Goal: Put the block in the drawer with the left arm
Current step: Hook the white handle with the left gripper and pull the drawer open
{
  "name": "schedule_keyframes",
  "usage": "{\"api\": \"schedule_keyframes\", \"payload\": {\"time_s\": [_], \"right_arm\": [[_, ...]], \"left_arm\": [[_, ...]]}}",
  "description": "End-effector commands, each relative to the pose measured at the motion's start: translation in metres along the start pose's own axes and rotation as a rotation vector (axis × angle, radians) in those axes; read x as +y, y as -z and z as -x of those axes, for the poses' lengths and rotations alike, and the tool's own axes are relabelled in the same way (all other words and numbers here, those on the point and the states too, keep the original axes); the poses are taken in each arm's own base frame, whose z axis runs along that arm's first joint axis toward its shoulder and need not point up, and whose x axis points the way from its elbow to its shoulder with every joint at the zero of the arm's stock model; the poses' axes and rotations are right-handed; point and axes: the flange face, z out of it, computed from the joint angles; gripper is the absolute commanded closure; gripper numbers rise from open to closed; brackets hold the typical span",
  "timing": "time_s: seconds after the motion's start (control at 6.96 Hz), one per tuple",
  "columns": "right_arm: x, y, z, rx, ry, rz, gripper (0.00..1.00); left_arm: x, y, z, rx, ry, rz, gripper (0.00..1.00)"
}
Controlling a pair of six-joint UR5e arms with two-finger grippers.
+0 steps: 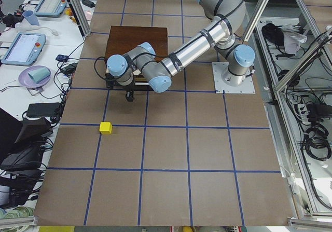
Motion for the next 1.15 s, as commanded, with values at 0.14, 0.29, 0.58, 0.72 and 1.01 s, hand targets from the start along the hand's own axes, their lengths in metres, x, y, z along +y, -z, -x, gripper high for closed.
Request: {"api": "schedule_keyframes", "payload": {"time_s": [0.14, 0.29, 0.58, 0.72, 1.01], "right_arm": [[0.000, 0.000, 0.000, 0.000, 0.000, 0.000, 0.00], [0.000, 0.000, 0.000, 0.000, 0.000, 0.000, 0.00], [0.000, 0.000, 0.000, 0.000, 0.000, 0.000, 0.00], [0.000, 0.000, 0.000, 0.000, 0.000, 0.000, 0.00], [0.000, 0.000, 0.000, 0.000, 0.000, 0.000, 0.00]], "left_arm": [[0.003, 0.003, 0.005, -0.018, 0.000, 0.002, 0.01], [0.003, 0.002, 0.005, -0.017, 0.001, 0.003, 0.01], [0.002, 0.002, 0.006, -0.018, -0.010, 0.002, 0.01], [0.001, 0.002, 0.007, -0.022, -0.018, -0.005, 0.01], [0.003, 0.003, 0.018, -0.027, -0.025, -0.013, 0.01]]}}
